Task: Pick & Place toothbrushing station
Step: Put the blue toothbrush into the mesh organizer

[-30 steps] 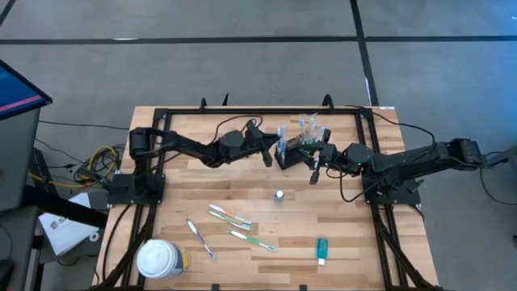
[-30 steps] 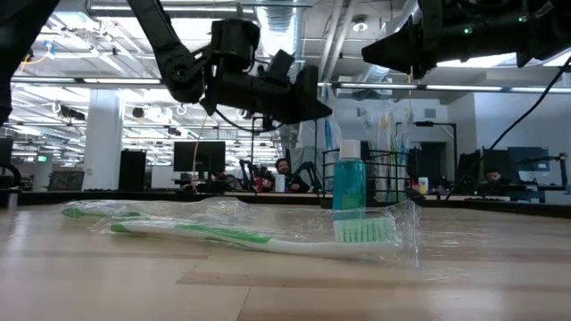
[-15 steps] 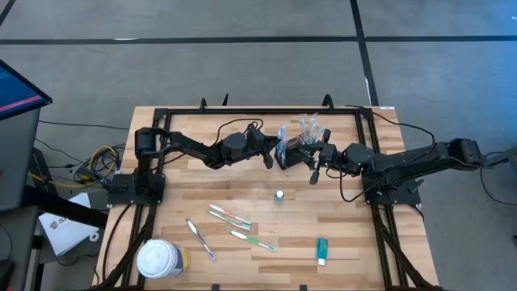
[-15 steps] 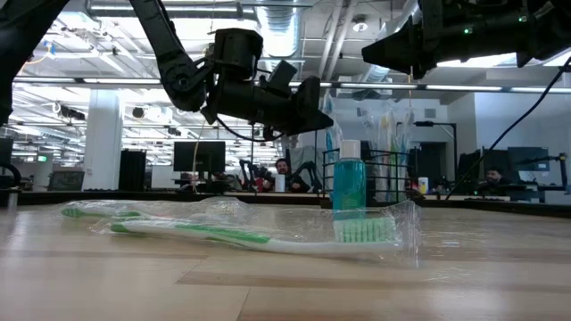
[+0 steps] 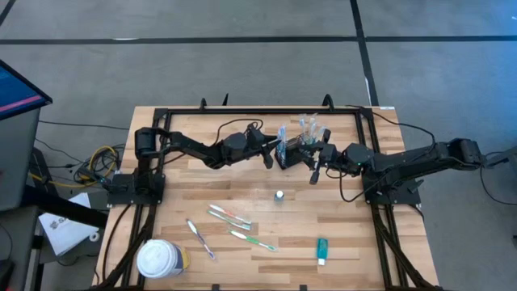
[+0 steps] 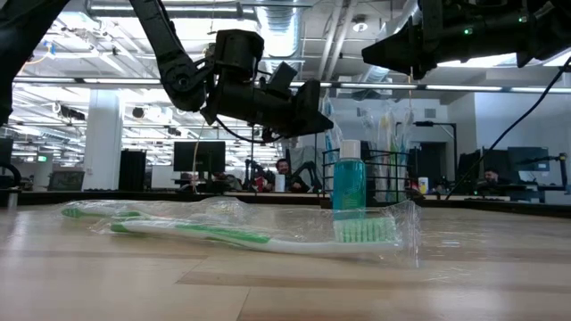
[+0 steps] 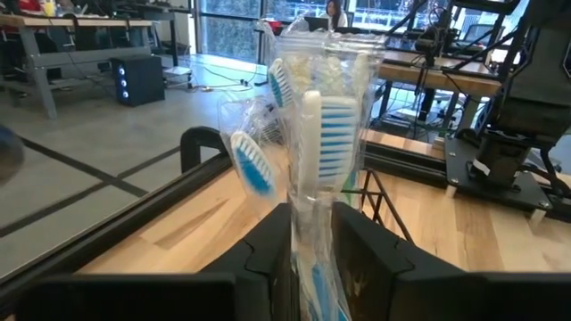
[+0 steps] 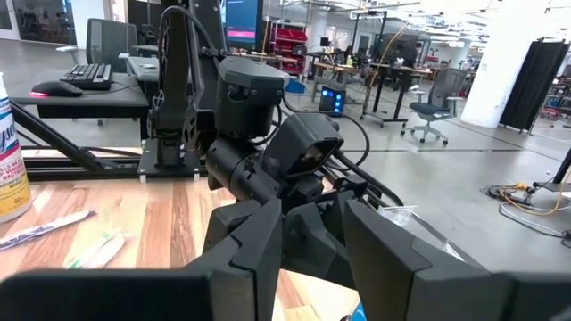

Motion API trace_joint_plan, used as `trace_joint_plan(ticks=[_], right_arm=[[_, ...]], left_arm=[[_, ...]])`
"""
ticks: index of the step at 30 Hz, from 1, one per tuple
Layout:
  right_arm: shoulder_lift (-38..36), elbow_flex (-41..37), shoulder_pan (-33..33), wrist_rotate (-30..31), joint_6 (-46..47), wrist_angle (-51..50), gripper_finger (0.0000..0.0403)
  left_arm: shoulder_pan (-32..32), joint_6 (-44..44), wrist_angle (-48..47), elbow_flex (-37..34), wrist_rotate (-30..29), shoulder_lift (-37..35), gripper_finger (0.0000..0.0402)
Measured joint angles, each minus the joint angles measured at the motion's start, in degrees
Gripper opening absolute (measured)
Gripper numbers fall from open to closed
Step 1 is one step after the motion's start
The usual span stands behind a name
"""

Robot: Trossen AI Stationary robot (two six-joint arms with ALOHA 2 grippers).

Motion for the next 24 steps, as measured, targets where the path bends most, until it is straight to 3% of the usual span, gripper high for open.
trace_joint_plan(ticks=[12,24], right_arm=[[-0.01,0.00,0.00,0.00,0.02,-0.05,0.0113],[0.00,0.00,0.07,0.00,0.02,-0.24,0.0113]], left_arm=[[0.49,0.00,-1.11,-0.07,-0.21,-2.33,0.0089],[0.91,0.00,-11.28,-0.02,1.77,-7.74,0.0089]])
